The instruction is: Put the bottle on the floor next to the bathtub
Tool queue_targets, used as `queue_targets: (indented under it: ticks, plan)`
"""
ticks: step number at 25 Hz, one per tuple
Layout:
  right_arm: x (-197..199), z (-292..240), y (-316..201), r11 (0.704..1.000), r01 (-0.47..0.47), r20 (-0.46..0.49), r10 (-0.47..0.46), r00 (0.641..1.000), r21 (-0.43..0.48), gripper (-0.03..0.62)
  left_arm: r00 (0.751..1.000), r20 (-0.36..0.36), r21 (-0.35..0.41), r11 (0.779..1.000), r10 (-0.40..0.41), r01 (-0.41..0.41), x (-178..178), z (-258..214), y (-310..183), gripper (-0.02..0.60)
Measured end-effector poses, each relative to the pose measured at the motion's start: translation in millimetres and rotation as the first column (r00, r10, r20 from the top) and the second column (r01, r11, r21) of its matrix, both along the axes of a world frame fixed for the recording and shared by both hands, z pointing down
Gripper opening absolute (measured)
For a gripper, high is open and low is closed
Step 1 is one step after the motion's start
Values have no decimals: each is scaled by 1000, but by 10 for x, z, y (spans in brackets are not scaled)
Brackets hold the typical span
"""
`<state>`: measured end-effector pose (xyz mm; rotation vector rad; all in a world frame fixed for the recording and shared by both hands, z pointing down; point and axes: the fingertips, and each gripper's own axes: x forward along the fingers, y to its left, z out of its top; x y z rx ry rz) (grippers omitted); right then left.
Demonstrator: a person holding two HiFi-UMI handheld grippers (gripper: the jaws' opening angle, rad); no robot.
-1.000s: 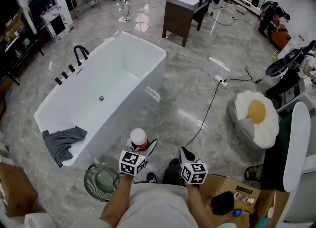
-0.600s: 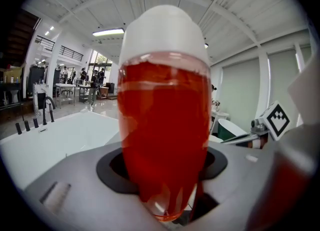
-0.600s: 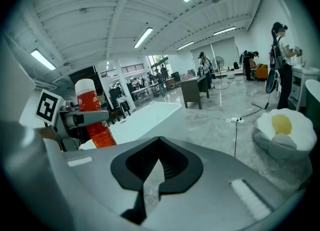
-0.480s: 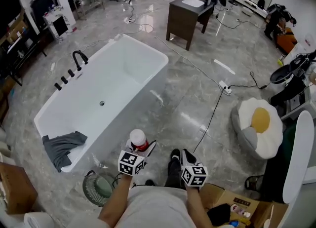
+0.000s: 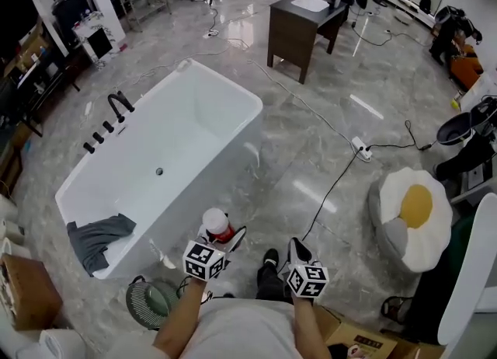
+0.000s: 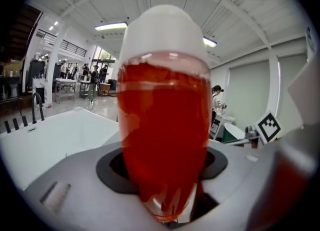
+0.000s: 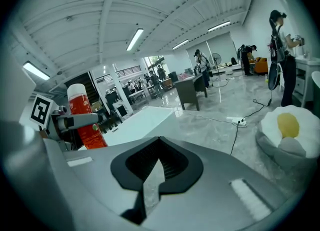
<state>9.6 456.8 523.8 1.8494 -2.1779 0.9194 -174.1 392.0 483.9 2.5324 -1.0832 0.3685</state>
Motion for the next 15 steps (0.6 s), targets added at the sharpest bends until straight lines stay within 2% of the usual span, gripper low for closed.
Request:
queue_targets:
  ticks: [6, 11, 15]
  plan:
    - [387, 48, -397, 1000, 24, 68, -24, 997, 9, 2, 998, 64, -10, 1000, -18, 19, 363, 8, -337, 325]
    - [592, 125, -580, 998, 66, 65, -66, 996, -2, 2, 996, 81, -9, 999, -44, 45, 566, 33, -539, 325]
    - [732, 253, -653, 996, 85, 50, -84, 995, -28, 2, 993, 61, -17, 995, -99, 100, 574, 97, -683, 325]
